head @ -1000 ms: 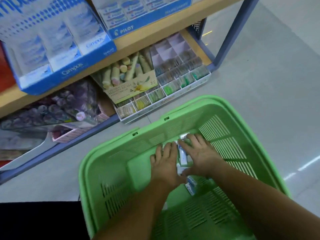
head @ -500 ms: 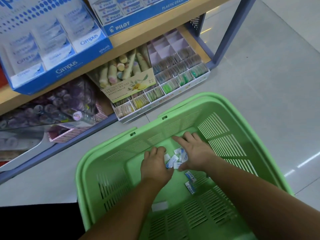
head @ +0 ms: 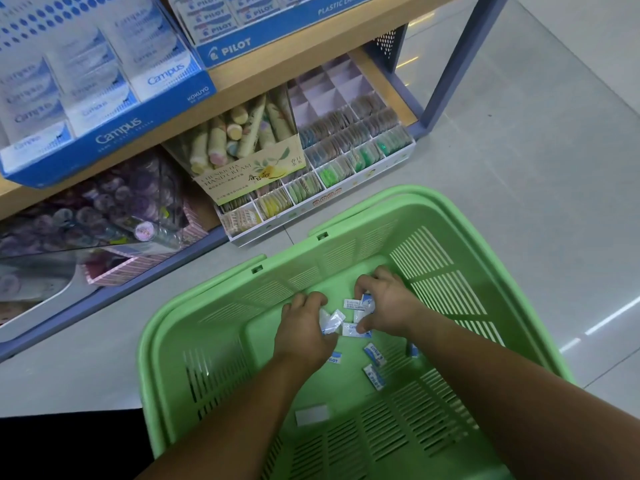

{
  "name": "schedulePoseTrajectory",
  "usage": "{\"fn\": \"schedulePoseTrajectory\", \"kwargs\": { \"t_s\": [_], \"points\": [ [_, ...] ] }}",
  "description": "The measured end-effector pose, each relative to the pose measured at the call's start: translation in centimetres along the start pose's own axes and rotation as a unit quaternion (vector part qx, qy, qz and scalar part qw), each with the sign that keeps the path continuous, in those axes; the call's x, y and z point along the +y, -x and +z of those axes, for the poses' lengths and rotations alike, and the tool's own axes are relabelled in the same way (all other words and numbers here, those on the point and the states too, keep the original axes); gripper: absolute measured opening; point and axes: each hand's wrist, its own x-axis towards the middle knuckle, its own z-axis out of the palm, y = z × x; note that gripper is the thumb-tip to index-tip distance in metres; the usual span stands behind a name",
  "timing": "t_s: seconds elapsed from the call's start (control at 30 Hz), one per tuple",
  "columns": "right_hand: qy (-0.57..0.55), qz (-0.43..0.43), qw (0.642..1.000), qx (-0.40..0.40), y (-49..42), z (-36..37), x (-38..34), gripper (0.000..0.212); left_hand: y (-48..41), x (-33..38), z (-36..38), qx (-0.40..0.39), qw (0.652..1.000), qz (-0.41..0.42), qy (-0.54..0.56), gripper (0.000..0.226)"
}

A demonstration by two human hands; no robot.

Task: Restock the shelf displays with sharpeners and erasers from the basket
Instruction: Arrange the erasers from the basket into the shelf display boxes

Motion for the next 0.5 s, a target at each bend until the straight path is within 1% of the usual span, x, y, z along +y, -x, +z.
{"fn": "schedulePoseTrajectory", "kwargs": {
  "t_s": [0.1,0.13,0.23,0.33,0.4,0.5],
  "points": [
    [-0.006,-0.011,1.0,0.015,0.0,-0.1,-0.1,0.05,0.2,0.4,-0.2,-0.025,0.999,-0.019,-0.015,0.032],
    [-0.005,-0.013,1.0,0.023,0.1,-0.2,-0.1,0.05,0.3,0.5,-0.2,-0.034,0.999,-0.03,-0.016,0.029],
    [0.023,-0.007,0.999,0.036,0.3,-0.8,-0.3,0.045,0.5,0.4,-0.8,-0.056,0.997,-0.053,-0.031,0.028],
    [0.065,0.0,0.997,0.047,0.6,-1.4,-0.2,0.039,0.9,0.1,-2.1,-0.057,0.994,-0.072,-0.061,0.023],
    [0.08,-0.005,0.996,0.038,0.9,-1.4,-0.1,0.038,1.2,0.1,-2.9,-0.064,0.992,-0.091,-0.061,0.024],
    [0.083,-0.014,0.996,0.002,1.4,-1.0,-0.1,0.037,1.8,0.6,-3.0,-0.119,0.989,-0.085,-0.024,0.026]
  ]
}}
